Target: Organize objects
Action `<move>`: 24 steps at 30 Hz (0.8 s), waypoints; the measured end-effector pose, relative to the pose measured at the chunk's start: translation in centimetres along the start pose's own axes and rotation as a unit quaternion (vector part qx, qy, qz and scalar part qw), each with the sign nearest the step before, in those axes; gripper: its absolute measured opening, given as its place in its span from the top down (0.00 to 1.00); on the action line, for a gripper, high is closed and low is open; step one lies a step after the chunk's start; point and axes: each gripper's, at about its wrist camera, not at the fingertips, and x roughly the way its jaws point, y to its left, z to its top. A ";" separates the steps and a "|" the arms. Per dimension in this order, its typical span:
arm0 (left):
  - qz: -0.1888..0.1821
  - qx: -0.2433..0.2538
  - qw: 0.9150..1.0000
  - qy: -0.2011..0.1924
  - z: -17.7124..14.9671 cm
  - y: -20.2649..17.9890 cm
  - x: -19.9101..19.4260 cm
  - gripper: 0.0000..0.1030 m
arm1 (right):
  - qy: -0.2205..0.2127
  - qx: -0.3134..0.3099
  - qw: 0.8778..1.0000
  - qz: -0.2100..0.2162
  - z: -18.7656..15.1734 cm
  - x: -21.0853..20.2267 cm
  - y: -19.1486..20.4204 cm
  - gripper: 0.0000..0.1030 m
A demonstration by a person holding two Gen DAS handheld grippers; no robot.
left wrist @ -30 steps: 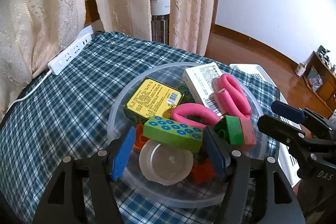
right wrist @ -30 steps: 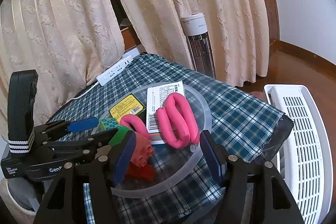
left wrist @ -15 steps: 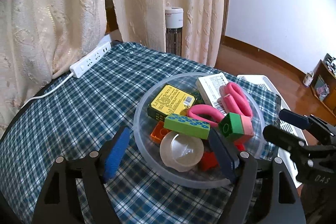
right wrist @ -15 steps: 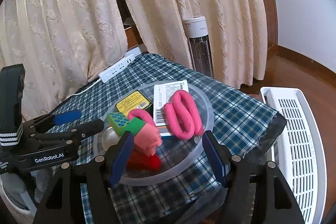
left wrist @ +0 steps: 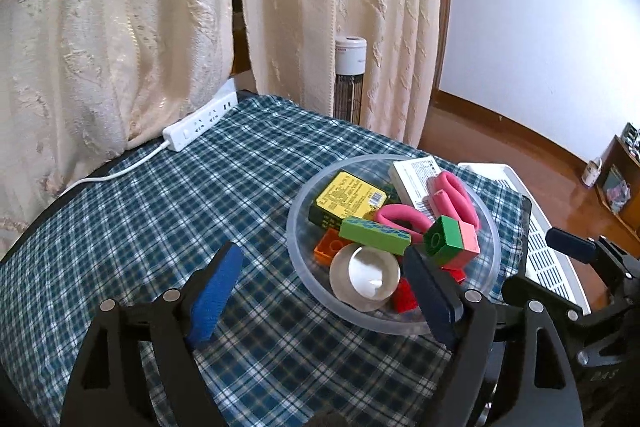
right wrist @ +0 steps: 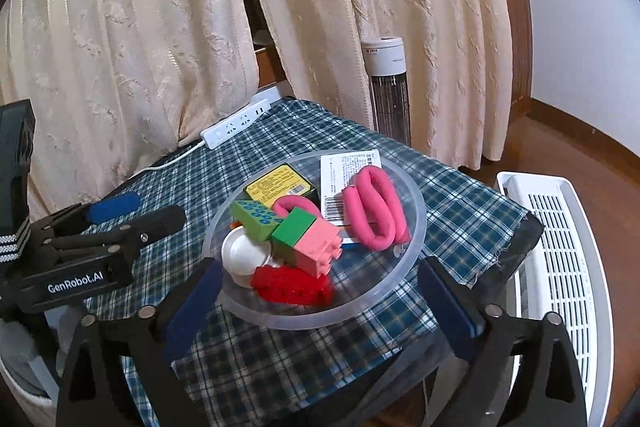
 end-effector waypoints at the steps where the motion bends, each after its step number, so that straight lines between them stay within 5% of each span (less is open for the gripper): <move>1: 0.001 -0.003 1.000 -0.003 -0.1 0.1 -0.3 0.17 | -0.002 -0.005 1.000 -0.004 -0.1 -0.2 0.3 0.01; 24: 0.001 0.002 1.000 -0.008 -0.9 -0.6 -2.6 0.07 | -0.001 -0.052 0.997 -0.060 -1.6 -1.5 2.1 0.00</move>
